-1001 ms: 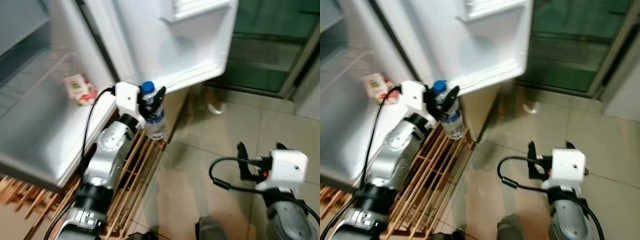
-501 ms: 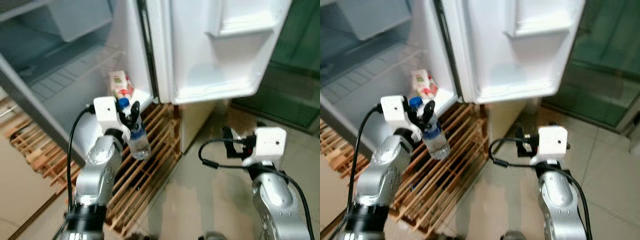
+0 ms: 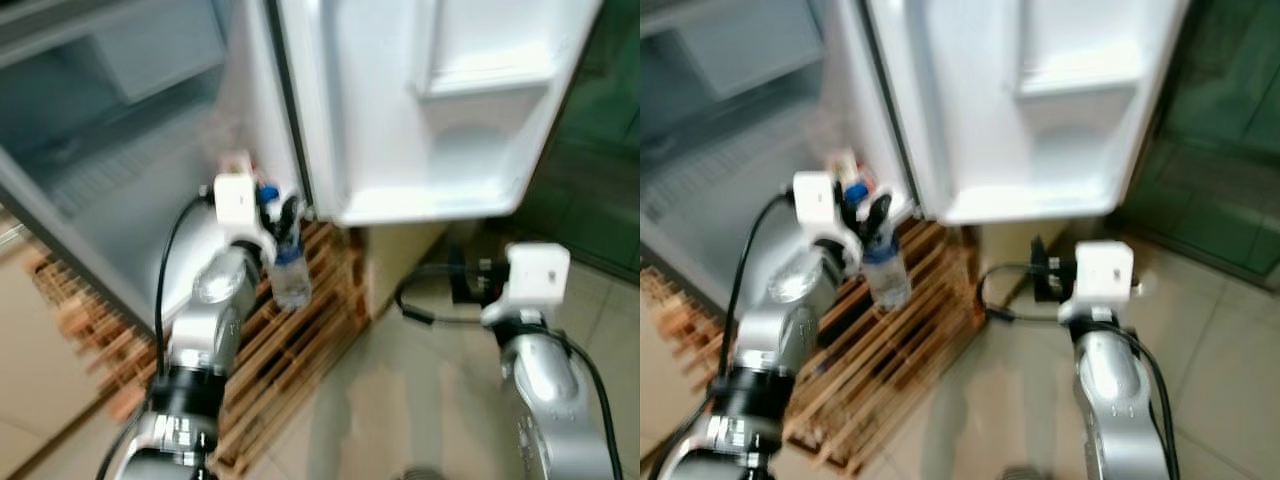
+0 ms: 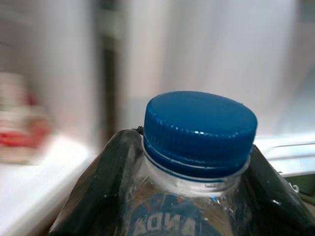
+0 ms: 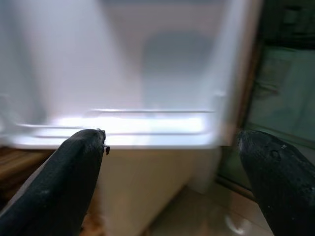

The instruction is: Restocking fridge

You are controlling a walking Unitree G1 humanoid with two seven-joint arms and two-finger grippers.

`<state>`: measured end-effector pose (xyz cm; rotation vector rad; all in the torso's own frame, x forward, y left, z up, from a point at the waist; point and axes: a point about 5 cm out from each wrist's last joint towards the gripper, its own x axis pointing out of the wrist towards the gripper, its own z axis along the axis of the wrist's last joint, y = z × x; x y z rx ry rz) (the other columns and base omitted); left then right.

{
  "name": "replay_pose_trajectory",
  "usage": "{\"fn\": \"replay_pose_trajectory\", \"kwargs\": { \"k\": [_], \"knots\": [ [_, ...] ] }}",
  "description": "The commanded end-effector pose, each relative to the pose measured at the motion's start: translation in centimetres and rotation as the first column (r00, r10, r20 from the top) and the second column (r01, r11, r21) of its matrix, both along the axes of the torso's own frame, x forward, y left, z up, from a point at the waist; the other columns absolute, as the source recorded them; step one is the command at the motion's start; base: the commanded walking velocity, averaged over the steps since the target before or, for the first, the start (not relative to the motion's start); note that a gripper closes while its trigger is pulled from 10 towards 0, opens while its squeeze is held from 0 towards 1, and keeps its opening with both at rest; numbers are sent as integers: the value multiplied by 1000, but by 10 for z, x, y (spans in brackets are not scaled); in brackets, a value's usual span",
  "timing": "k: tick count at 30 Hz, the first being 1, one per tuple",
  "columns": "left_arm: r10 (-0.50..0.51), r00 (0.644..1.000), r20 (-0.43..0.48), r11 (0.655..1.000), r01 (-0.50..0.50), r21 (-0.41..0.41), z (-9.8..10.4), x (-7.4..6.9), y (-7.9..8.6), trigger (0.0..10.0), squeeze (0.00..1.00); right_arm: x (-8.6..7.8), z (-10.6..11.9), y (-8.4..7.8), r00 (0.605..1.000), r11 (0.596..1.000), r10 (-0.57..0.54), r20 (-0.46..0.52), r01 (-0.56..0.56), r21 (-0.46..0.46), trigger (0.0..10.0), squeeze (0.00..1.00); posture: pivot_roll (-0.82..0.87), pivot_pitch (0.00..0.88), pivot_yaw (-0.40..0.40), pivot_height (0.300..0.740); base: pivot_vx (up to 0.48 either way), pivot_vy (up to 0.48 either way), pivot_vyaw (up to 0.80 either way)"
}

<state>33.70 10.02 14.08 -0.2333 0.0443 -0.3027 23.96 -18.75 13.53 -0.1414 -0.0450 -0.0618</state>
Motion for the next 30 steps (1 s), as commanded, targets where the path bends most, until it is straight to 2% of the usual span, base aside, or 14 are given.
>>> {"fn": "replay_pose_trajectory", "kwargs": {
  "k": [1, 4, 12, 14, 18, 23, 30],
  "knots": [
    [-19, 998, 64, 1000, 19, 2, 14, 4, 0, 10000, 0, 1, 4, 5, 1000, 1000, 13, 24, -13, 3, 10000, 357, -213, 0, 154, 740, 337, -337, 0],
    [-66, 996, 60, 998, 67, -11, 10, 2, -4, 10000, 0, 2, 4, 6, 999, 1000, 19, 26, -18, -7, 10000, 365, -213, 0, 153, 740, 356, -315, 0],
    [-63, 995, 71, 998, 65, -21, 11, -1, -5, 10000, 0, 1, 3, 7, 999, 999, 36, 21, -36, -11, 10000, 365, -213, 0, 141, 740, 48, -35, 0],
    [-117, 988, 98, 992, 120, -24, 16, -12, -11, 10000, 0, -1, 1, 6, 999, 999, 47, 10, -46, -17, 10000, 365, -211, 0, 133, 740, 0, 0, 0],
    [-192, 969, 155, 980, 199, -30, 30, -23, -20, 10000, 0, -1, -1, 7, 998, 998, 55, 3, -55, -17, 10000, 361, -204, 0, 125, 740, 0, 0, 0],
    [-202, 952, 232, 977, 211, -17, 49, -19, -27, 10000, 0, -1, -2, 10, 998, 997, 70, -2, -70, -17, 10000, 369, -199, 0, 119, 740, 0, 0, 0],
    [-171, 932, 320, 985, 172, 27, 69, -8, -32, 10000, 0, -4, -3, 12, 996, 996, 87, -12, -87, -20, 10000, 369, -204, 0, 106, 740, 0, 0, 0]
  ]
}}
